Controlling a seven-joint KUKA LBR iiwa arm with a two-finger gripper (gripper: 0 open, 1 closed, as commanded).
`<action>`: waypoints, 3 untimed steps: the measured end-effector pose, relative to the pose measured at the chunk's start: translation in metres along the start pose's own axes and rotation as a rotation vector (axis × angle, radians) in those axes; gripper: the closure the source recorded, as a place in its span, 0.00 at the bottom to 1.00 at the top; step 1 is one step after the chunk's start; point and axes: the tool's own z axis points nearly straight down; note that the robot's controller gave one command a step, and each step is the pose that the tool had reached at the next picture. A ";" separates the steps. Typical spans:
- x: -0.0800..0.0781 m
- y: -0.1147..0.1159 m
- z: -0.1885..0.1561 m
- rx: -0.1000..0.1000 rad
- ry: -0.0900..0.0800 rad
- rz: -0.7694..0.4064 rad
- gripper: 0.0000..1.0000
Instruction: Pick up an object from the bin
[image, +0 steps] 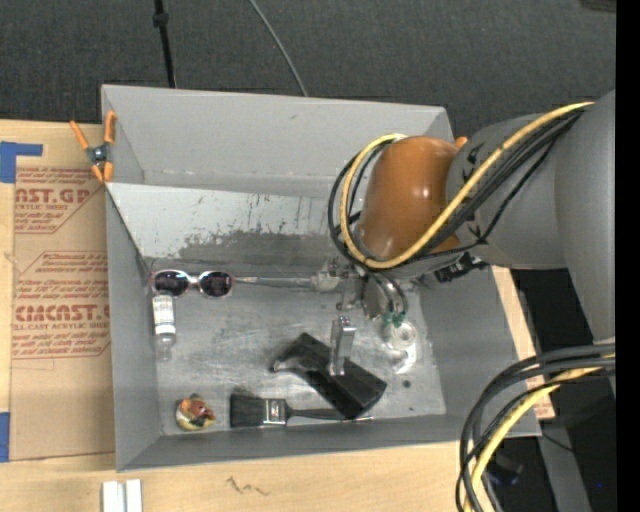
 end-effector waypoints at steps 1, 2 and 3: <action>0.067 0.022 0.042 0.000 -0.026 -0.091 1.00; 0.067 0.022 0.042 0.000 -0.026 -0.091 1.00; 0.060 0.038 -0.093 0.001 0.011 -0.114 1.00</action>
Offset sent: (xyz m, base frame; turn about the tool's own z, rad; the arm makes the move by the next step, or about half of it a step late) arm 0.0000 0.0000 0.0000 0.0000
